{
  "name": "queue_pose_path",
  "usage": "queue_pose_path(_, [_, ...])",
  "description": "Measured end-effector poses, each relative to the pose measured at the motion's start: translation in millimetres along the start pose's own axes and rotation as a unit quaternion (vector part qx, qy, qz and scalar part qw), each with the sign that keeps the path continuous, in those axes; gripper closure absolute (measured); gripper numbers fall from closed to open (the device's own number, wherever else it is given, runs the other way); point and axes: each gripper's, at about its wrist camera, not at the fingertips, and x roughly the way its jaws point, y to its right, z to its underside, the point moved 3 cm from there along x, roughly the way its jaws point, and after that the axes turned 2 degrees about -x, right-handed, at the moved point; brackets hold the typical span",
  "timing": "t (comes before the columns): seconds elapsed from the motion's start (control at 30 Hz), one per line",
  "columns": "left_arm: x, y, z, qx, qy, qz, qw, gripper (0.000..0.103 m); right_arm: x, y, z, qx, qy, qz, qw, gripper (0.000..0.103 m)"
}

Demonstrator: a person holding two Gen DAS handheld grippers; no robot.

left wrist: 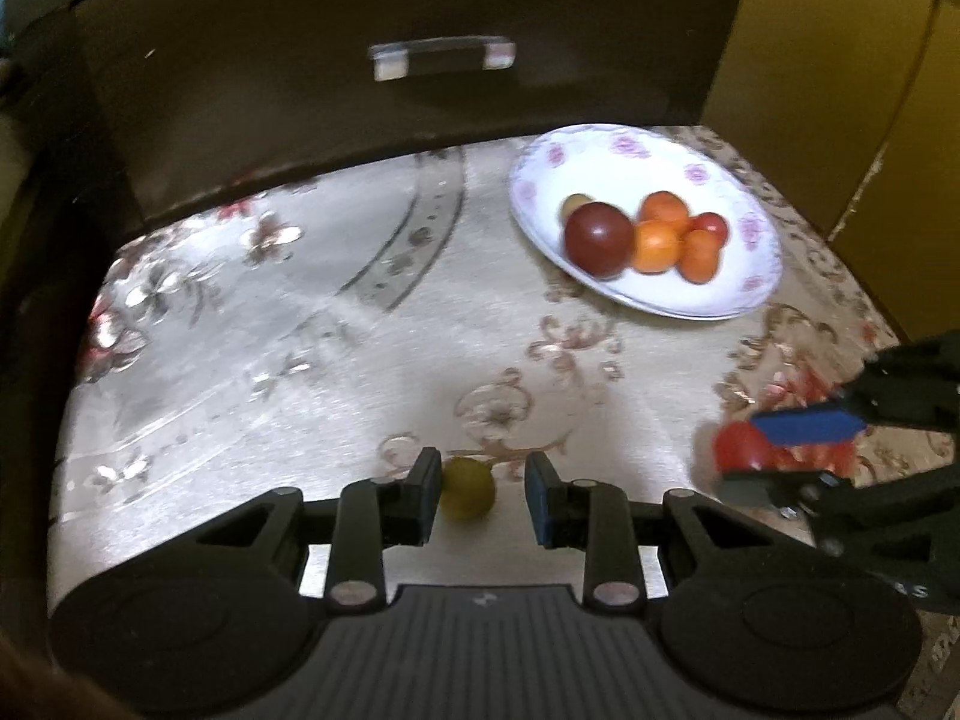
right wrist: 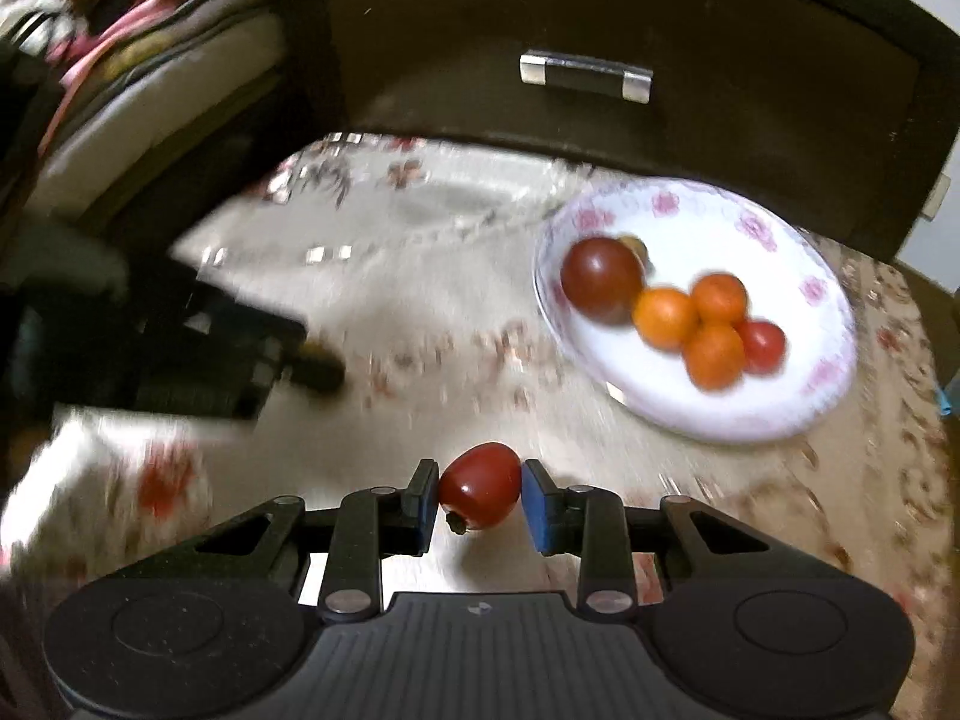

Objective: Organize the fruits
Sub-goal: 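Carry the olive-brown fruit and red tomato over the white plate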

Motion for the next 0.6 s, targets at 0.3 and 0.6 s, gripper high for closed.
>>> queue_pose_path(0.3, [12, -4, 6, 0.01, -0.007, -0.04, 0.9991, 0.065, -8, 17, 37, 0.017, -0.02, -0.003, 1.0, 0.077])
queue_pose_path(0.6, [19, 5, 15, 0.012, -0.008, -0.052, 0.9985, 0.064, -8, 24, 42, 0.019, -0.005, -0.022, 1.0, 0.077])
